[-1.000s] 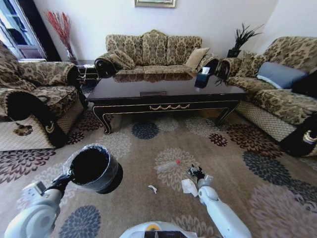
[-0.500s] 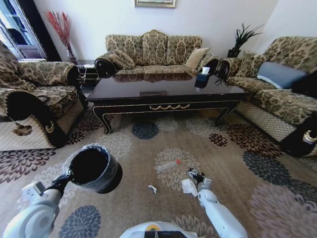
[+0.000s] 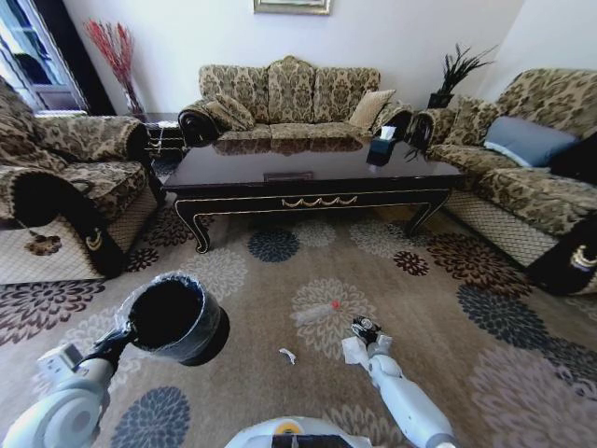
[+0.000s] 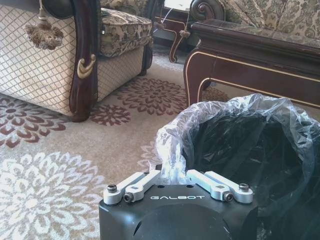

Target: Move to the front of the table and pick up the trash from the floor, then place it into the trash bin.

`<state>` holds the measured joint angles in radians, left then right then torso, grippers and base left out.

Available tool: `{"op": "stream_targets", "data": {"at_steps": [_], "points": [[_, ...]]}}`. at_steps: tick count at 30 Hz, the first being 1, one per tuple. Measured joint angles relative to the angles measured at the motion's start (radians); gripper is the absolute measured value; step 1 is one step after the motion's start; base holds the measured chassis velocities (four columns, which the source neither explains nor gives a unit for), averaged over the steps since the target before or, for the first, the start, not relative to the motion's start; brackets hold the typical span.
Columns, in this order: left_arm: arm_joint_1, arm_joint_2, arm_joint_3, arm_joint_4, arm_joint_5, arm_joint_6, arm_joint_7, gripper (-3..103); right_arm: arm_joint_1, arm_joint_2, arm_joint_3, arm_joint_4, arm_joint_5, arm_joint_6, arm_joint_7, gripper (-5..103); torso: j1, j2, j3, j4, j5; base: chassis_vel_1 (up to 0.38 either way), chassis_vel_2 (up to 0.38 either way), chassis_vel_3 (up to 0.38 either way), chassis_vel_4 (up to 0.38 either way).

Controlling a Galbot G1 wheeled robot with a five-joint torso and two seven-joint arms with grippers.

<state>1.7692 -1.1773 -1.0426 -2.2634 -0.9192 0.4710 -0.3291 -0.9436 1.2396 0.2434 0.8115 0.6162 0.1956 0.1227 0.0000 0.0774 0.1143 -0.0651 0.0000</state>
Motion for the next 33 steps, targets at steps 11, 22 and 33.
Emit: {"op": "stream_targets", "data": {"at_steps": [11, 22, 33], "points": [[-0.007, 0.002, 0.005, 0.016, 0.01, -0.004, 0.0, 4, 0.03, 0.026, 0.001, -0.061, -0.022, 0.027, -0.012, 73, 0.0, 0.0, 0.0, 0.0, -0.0002, 0.0, 0.0, 0.0, 0.0], [-0.012, 0.005, 0.007, 0.025, 0.011, -0.009, 0.001, 4, 0.018, 0.028, 0.004, -0.023, -0.029, 0.03, -0.003, 68, 0.0, 0.0, 0.0, 0.0002, 0.0002, 0.0, 0.0, 0.0, 0.0], [-0.024, 0.004, 0.05, 0.023, 0.029, -0.009, 0.003, 4, -0.085, -0.052, 0.003, 0.29, 0.01, 0.003, 0.034, 66, 0.0, 0.0, 0.0, 0.0001, 0.0002, 0.0, 0.0, 0.0, 0.0]]}}
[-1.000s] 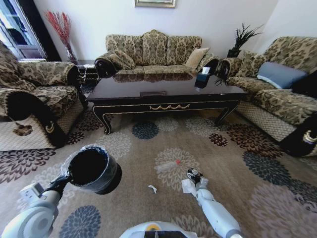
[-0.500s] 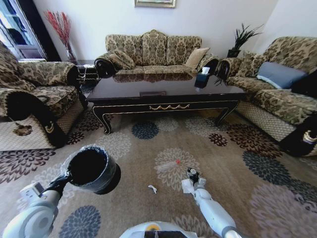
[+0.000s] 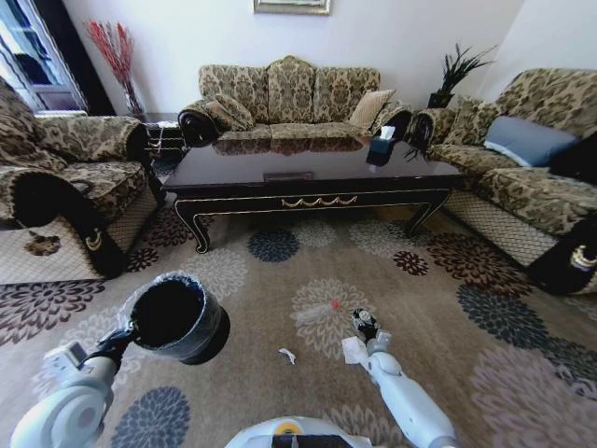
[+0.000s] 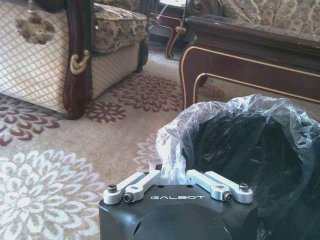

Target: Move to the front of the table and pick up the trash from the floor, then place it into the trash bin.

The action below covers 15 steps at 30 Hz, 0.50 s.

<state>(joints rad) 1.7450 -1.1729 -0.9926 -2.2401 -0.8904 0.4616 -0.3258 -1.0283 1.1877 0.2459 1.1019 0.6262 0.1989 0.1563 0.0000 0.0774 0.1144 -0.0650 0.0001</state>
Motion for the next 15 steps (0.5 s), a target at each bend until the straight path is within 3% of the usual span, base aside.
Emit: {"op": "stream_targets", "data": {"at_steps": [10, 12, 15], "points": [[-0.037, 0.039, 0.033, 0.0, -0.004, 0.013, 0.001, 4, -0.038, -0.2, -0.12, 0.492, 0.099, -0.07, 0.083, 65, 0.0, 0.0, 0.0, -0.0001, -0.0002, 0.0, 0.0, 0.0, 0.0], [-0.038, 0.042, 0.036, 0.001, -0.003, 0.013, 0.001, 4, -0.03, -0.225, -0.145, 0.54, 0.112, -0.073, 0.084, 62, 0.0, 0.0, 0.0, 0.0, 0.0001, 0.0, 0.0, 0.0, 0.0], [-0.043, 0.05, 0.049, 0.002, 0.0, 0.017, 0.001, 4, 0.011, -0.307, -0.238, 0.674, 0.157, -0.065, 0.042, 69, 0.0, 0.0, 0.0, 0.0, -0.0003, 0.0, 0.0, 0.0, 0.0]]}}
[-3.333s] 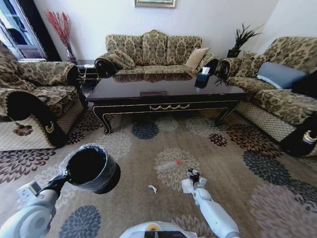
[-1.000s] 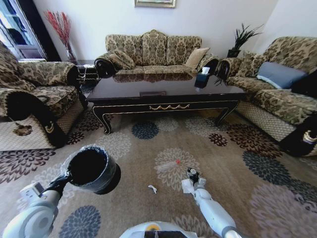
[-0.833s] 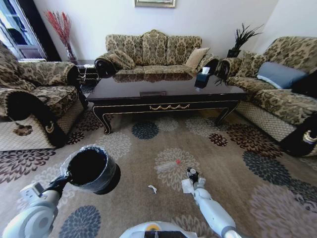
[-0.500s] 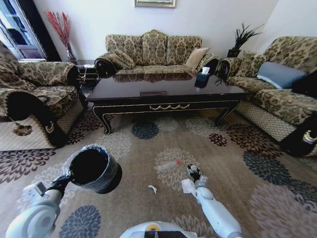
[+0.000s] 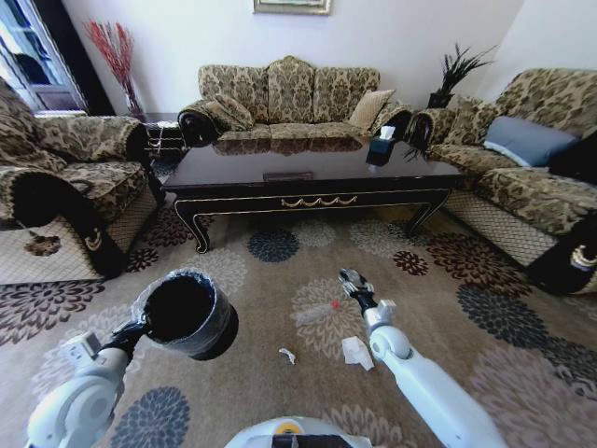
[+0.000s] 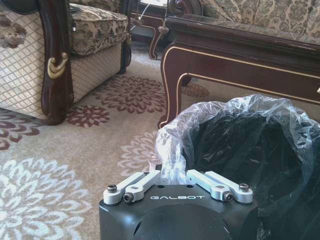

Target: Move to the front of the table and pick up the trash from the floor, then place it into the trash bin.

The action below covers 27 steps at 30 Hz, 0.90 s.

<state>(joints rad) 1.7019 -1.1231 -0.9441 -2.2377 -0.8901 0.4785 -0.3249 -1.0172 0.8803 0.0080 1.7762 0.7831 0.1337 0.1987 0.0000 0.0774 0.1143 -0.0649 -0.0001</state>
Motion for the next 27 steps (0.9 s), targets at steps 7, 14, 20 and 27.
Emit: {"op": "stream_targets", "data": {"at_steps": [7, 14, 20, 27], "points": [[-0.017, 0.002, 0.027, 0.013, 0.009, 0.002, 0.001, 4, 0.127, -0.096, -0.169, 0.158, 0.069, -0.008, -0.014, 76, 0.0, 0.0, 0.0, 0.0, 0.0004, 0.0, 0.0, 0.0, 0.0], [-0.04, 0.001, 0.046, 0.026, 0.01, 0.007, 0.001, 4, 0.291, -0.139, -0.327, 0.261, 0.099, -0.028, -0.027, 68, 0.0, 0.0, 0.0, 0.0001, -0.0002, 0.0, 0.0, 0.0, 0.0], [-0.07, 0.006, 0.006, 0.052, -0.022, 0.007, -0.002, 4, 0.24, -0.116, -0.295, 0.133, 0.045, 0.004, -0.055, 88, 0.0, 0.0, 0.0, 0.0, 0.0001, 0.0, 0.0, 0.0, 0.0], [-0.123, 0.054, -0.08, 0.078, -0.124, 0.016, -0.03, 4, 0.125, -0.09, -0.194, 0.016, -0.003, -0.005, -0.022, 100, 0.0, 0.0, 0.0, -0.0003, 0.0002, 0.0, 0.0, 0.0, 0.0]]}}
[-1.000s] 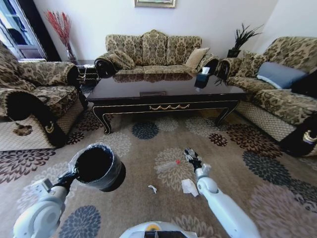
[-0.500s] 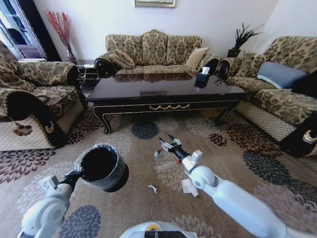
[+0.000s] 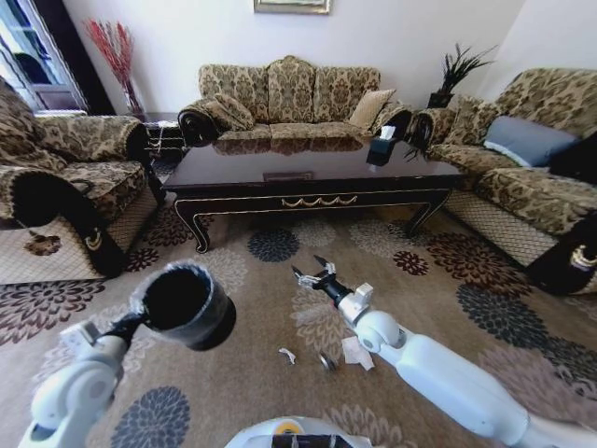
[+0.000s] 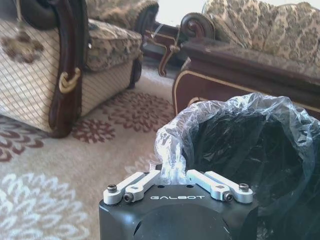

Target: Move to the front of the table and pick up the trash from the floor, then place it into the trash bin.

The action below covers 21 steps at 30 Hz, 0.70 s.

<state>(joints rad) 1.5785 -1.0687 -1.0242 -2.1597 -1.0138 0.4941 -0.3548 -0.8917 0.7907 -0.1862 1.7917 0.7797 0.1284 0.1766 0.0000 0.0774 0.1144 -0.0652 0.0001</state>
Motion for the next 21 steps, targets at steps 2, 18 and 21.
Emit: {"op": "stream_targets", "data": {"at_steps": [2, 18, 21], "points": [[-0.001, 0.003, -0.007, 0.003, -0.001, 0.0, -0.001, 4, -0.018, 0.003, 0.011, -0.015, -0.004, -0.007, 0.007, 100, 0.0, 0.0, 0.0, 0.0, 0.0, 0.0, 0.0, 0.0, 0.0], [0.02, -0.009, -0.003, -0.001, 0.014, -0.004, 0.002, 4, -0.15, -0.015, 0.027, -0.21, -0.066, -0.255, -0.133, 100, 0.0, 0.0, 0.0, 0.0003, 0.0, 0.0, 0.0, 0.0, 0.0], [0.021, -0.008, -0.001, -0.001, 0.014, -0.004, 0.003, 4, -0.152, -0.01, 0.022, -0.258, -0.082, -0.266, -0.093, 100, 0.0, 0.0, 0.0, 0.0004, 0.0001, 0.0, 0.0, 0.0, 0.0]]}}
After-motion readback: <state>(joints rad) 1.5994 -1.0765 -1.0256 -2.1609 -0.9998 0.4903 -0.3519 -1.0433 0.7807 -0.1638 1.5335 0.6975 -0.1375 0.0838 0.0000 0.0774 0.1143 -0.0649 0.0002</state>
